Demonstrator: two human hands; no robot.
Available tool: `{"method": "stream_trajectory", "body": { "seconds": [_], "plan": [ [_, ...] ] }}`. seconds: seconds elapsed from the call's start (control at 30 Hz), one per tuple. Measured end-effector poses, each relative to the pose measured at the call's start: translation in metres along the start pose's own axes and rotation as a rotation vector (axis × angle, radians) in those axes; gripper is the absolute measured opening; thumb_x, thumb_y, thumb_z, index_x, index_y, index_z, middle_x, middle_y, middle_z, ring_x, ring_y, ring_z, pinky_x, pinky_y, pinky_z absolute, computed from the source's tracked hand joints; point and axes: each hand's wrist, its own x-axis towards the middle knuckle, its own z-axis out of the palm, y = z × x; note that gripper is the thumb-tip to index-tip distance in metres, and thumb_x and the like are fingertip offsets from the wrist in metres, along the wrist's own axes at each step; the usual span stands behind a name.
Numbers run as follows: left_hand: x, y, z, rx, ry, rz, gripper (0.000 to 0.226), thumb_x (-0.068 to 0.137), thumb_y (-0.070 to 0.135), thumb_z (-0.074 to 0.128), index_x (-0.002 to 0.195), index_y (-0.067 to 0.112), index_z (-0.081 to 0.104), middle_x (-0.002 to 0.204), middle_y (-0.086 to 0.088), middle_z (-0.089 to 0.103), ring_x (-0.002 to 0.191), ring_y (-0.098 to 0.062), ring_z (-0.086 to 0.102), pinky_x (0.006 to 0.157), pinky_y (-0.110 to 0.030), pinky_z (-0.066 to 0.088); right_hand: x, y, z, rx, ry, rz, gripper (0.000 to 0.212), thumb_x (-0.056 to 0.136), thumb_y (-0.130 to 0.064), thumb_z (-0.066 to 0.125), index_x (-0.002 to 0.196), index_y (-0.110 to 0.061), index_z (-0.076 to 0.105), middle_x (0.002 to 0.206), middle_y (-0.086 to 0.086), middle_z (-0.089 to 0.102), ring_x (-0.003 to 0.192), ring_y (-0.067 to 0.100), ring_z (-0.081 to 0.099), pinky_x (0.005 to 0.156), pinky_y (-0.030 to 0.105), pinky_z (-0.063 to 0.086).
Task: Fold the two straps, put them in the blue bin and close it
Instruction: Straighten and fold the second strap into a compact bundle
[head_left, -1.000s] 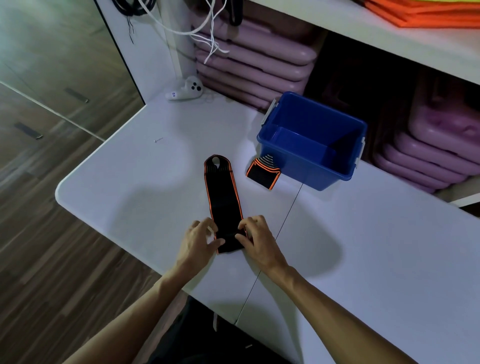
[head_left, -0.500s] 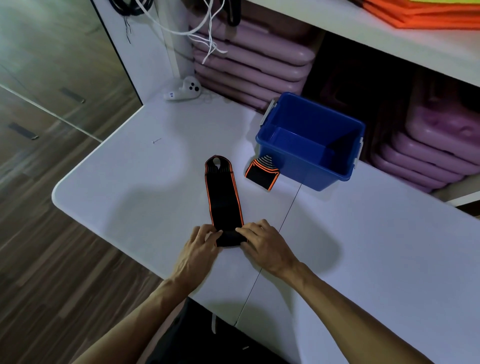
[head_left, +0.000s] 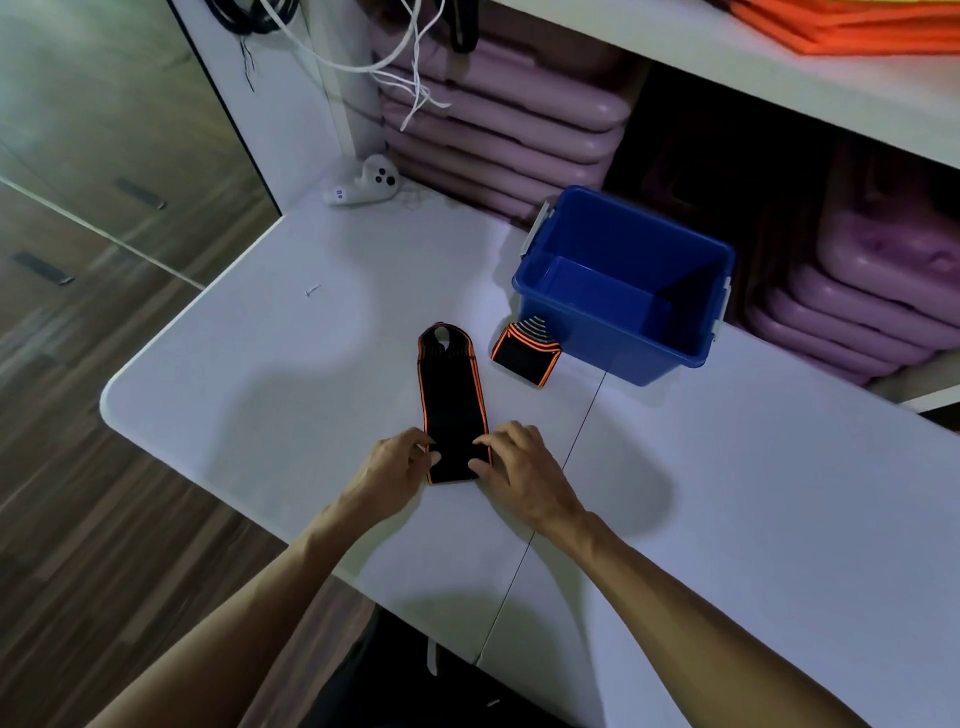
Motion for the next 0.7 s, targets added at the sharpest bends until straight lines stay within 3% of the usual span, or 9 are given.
{"method": "stream_trajectory", "body": {
  "seconds": [0.17,0.33,0.47,0.57,0.63,0.7],
  "plan": [
    [0.009,0.005,0.003,0.001,0.064,-0.039,0.016,0.093,0.019,0.056,0.102,0.007,0.049,0.057,0.000,0.058,0.059,-0.026,0.055,0.054,-0.030,0.034,0.016,-0.003,0.001,0.029,-0.011,0.091,0.038,0.096,-0.043,0.053,0.123,-0.017,0.059,0.117,0.000,0.061,0.109,0.020,0.050,0.087,0.032,0.049],
    [0.007,-0.005,0.005,0.154,0.196,0.187,0.008,0.090,0.022,0.061,0.093,0.015,0.063,0.087,-0.004,0.060,0.076,-0.024,0.057,0.066,-0.033,0.047,0.020,-0.007,-0.002,0.103,0.063,0.110,0.020,0.093,-0.039,0.060,0.108,-0.028,0.054,0.103,-0.003,0.064,0.096,0.017,0.056,0.075,0.034,0.055],
    [0.007,-0.007,-0.006,0.246,0.149,0.281,0.030,0.090,0.039,0.046,0.091,0.020,0.069,0.089,0.002,0.063,0.081,-0.022,0.056,0.068,-0.027,0.044,0.012,-0.012,0.005,-0.089,0.155,0.051,0.024,0.095,-0.035,0.058,0.112,-0.020,0.063,0.106,0.003,0.059,0.096,0.021,0.052,0.073,0.033,0.054],
    [0.020,-0.002,-0.017,0.341,0.182,0.372,0.031,0.090,0.039,0.046,0.089,0.019,0.070,0.095,0.002,0.061,0.086,-0.021,0.053,0.068,-0.026,0.044,0.008,-0.011,0.015,-0.301,0.200,-0.038,0.023,0.096,-0.032,0.053,0.112,-0.019,0.063,0.109,0.004,0.057,0.089,0.024,0.053,0.067,0.034,0.055],
    [0.038,0.003,-0.018,0.335,0.150,0.424,0.032,0.092,0.034,0.044,0.097,0.016,0.071,0.104,-0.002,0.064,0.095,-0.025,0.059,0.080,-0.030,0.048,0.007,-0.012,0.018,-0.322,0.218,-0.031,0.022,0.095,-0.033,0.053,0.110,-0.020,0.063,0.108,0.003,0.057,0.088,0.023,0.052,0.065,0.034,0.054],
    [0.061,0.004,-0.014,0.364,-0.002,0.473,0.039,0.095,0.032,0.039,0.112,0.012,0.068,0.123,-0.010,0.063,0.116,-0.031,0.057,0.097,-0.038,0.048,0.007,-0.015,0.018,-0.328,0.222,-0.018,0.021,0.094,-0.032,0.054,0.109,-0.020,0.063,0.106,0.002,0.058,0.087,0.023,0.051,0.066,0.034,0.054]
  ]
}}
